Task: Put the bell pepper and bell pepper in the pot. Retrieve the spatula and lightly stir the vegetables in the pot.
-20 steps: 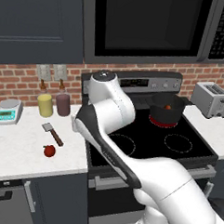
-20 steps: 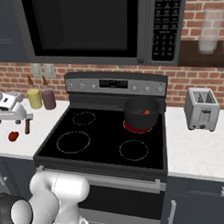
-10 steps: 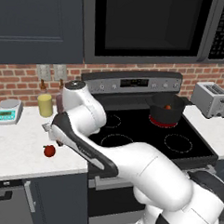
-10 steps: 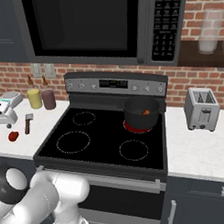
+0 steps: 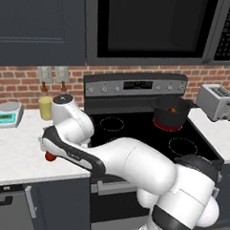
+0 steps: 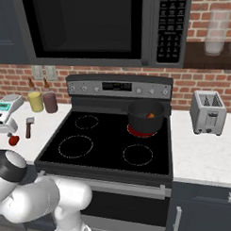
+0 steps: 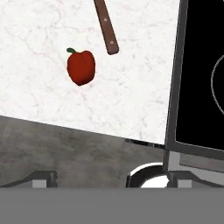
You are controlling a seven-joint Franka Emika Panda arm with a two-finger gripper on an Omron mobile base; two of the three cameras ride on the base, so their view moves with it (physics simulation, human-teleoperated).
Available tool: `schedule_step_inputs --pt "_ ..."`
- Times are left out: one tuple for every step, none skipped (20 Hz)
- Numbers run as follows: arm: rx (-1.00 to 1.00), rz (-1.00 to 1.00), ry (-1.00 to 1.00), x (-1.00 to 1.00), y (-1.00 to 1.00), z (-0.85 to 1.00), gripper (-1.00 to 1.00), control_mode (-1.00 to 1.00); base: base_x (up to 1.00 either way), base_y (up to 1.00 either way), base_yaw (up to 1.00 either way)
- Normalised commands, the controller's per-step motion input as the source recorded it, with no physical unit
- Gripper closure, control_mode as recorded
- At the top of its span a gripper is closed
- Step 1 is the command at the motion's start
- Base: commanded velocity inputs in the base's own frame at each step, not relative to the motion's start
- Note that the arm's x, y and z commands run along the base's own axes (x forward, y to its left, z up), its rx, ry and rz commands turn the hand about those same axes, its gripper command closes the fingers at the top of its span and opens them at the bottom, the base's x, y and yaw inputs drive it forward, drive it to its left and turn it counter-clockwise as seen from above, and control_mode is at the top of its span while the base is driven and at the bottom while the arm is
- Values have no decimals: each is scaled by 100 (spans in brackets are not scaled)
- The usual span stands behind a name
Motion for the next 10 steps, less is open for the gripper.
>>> schedule_step_inputs --pt "0 0 0 39 22 -51 -100 -100 0 0 0" --pt "0 0 0 40 27 -54 -100 -100 0 0 0" --pt "0 0 0 40 29 -54 -100 -100 0 0 0" --pt "0 0 0 38 29 -52 -100 -100 0 0 0" --pt "0 0 0 36 29 -50 -100 -100 0 0 0" --pt "0 0 0 36 30 -47 -100 -100 0 0 0" --pt "0 0 0 38 30 -45 -100 -100 0 0 0" --pt "0 0 0 40 30 -43 -100 -100 0 0 0" --pt "0 0 0 42 29 -41 -100 -100 0 0 0" --pt "0 0 0 41 29 -41 -100 -100 0 0 0"
